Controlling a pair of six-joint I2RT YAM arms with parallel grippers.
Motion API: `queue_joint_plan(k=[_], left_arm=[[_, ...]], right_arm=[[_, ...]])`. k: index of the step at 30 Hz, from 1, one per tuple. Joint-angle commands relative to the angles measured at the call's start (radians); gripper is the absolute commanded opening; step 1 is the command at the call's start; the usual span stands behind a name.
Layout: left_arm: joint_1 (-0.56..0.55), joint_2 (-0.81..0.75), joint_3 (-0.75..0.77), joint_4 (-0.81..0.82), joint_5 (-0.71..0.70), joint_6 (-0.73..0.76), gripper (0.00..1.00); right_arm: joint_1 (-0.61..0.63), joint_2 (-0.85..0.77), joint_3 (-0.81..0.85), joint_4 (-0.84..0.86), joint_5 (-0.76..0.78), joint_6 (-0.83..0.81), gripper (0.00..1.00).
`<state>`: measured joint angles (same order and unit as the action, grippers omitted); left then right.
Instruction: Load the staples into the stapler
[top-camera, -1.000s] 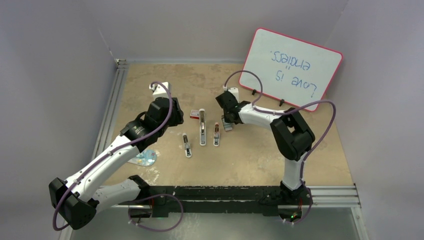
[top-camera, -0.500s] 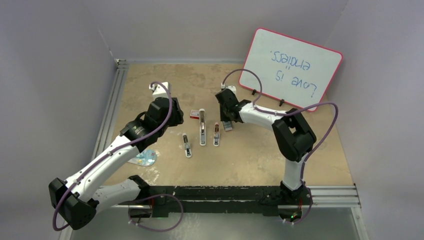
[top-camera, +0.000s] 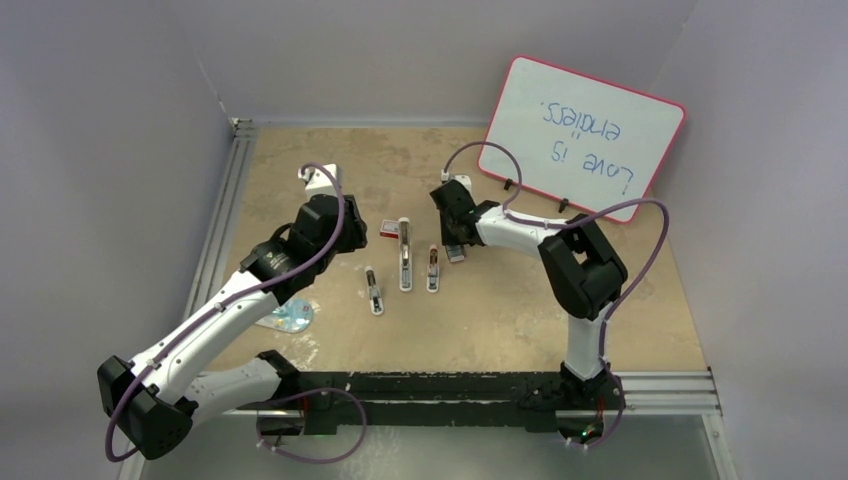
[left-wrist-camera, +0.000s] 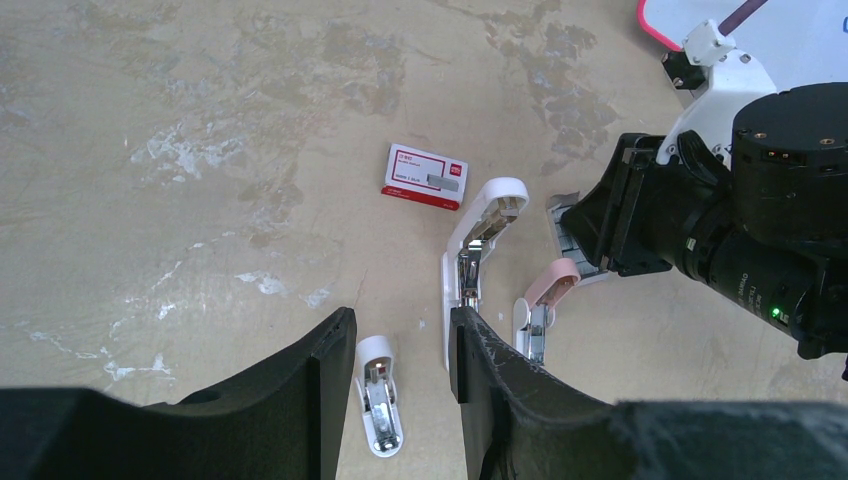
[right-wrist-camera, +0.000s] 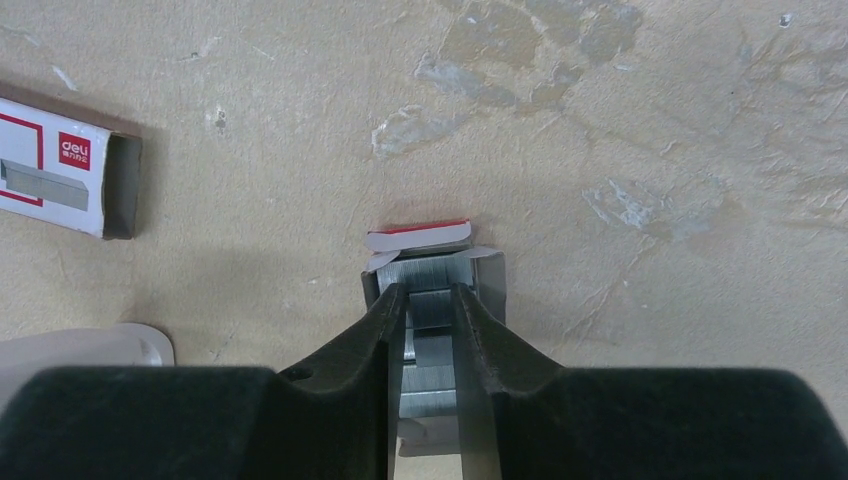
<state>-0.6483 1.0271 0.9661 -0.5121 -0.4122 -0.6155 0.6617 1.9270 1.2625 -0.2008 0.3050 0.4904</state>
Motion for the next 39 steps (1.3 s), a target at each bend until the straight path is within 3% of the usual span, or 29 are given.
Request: queue_joint_plan(k=[1, 9, 24, 33, 39], left_arm=[[0.006, -0.016, -0.010, 0.027, -0.014, 0.010, 0.39], [0.006, -0.018, -0.010, 0.027, -0.014, 0.011, 0.39], [0.006, -0.019, -0.012, 0.026, -0.014, 0.009, 0.39], [0.005, -0.021, -0.012, 0.024, -0.016, 0.009, 0.39], [0.005, -0.019, -0.013, 0.026, -0.013, 0.008, 0.39]], right_arm=[[0.001, 0.008, 0.040, -0.004, 0.022, 0.006, 0.25], [0.001, -0.002, 0.048, -0.014, 0.066, 0.014, 0.31], [0.002, 0.008, 0.031, -0.030, 0.022, 0.055, 0.28], [0.002, -0.003, 0.034, -0.014, 0.045, 0.041, 0.17], [0.001, -0.068, 0.032, 0.011, 0.092, 0.037, 0.16]])
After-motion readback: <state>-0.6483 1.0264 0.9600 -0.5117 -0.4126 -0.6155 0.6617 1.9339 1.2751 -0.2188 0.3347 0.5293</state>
